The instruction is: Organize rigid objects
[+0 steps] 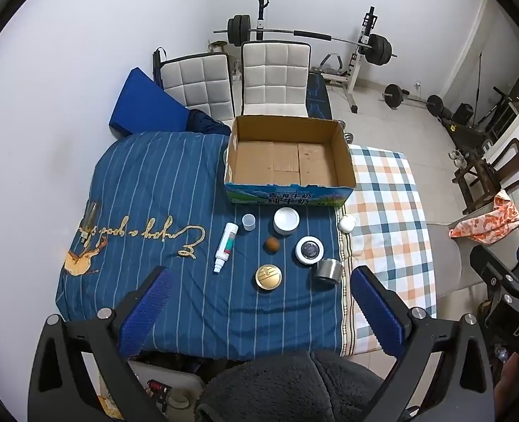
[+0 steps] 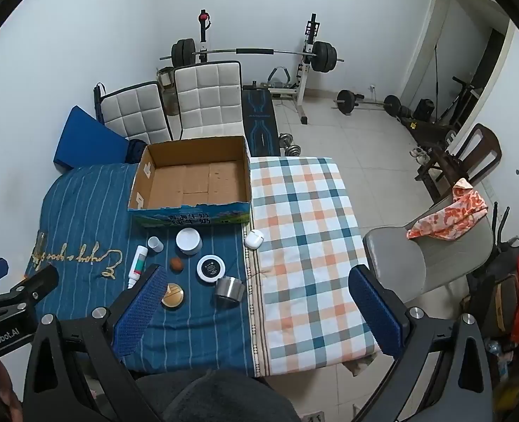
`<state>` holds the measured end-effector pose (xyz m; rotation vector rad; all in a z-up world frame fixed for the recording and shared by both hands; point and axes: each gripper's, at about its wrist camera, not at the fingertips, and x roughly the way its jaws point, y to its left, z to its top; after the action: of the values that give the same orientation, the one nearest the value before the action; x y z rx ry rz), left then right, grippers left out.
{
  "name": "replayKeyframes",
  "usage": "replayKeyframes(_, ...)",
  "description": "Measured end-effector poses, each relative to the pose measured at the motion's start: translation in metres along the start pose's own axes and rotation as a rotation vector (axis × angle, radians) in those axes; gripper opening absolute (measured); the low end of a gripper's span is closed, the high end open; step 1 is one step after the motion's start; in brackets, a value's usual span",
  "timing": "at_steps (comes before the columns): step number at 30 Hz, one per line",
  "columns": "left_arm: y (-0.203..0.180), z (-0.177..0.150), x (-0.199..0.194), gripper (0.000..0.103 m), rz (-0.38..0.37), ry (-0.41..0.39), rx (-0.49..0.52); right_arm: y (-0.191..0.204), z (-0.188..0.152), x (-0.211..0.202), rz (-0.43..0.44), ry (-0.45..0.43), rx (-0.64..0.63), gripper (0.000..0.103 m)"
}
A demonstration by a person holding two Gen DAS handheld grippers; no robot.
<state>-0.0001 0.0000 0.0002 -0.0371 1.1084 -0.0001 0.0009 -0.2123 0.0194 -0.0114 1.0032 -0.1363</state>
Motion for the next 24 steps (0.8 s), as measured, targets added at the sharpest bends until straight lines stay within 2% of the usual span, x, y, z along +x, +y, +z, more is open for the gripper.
replayKeyframes(4, 0.0, 0.003, 0.0, 0.103, 0.0, 0.002, 0.007, 0.008, 0.001, -0.001, -0.023, 0.002, -0.015, 0.103)
replayKeyframes(5, -0.004, 0.005, 0.0, 0.103, 0.002, 0.002, 0.008, -0.002, -0.001, -0.001, 0.004, 0.003, 0.004, 0.103)
replayKeyframes(9, -0.006, 0.005, -0.004, 0.103, 0.004, -0.01, 0.001, -0.002, 0.0, 0.001, 0.01, 0.011, 0.0, 0.103)
replayKeyframes(24, -0.004, 0.016, 0.0, 0.103, -0.015, -0.004, 0.02, -0.002, 0.002, -0.001, -0.006, -0.006, 0.004, 0.103)
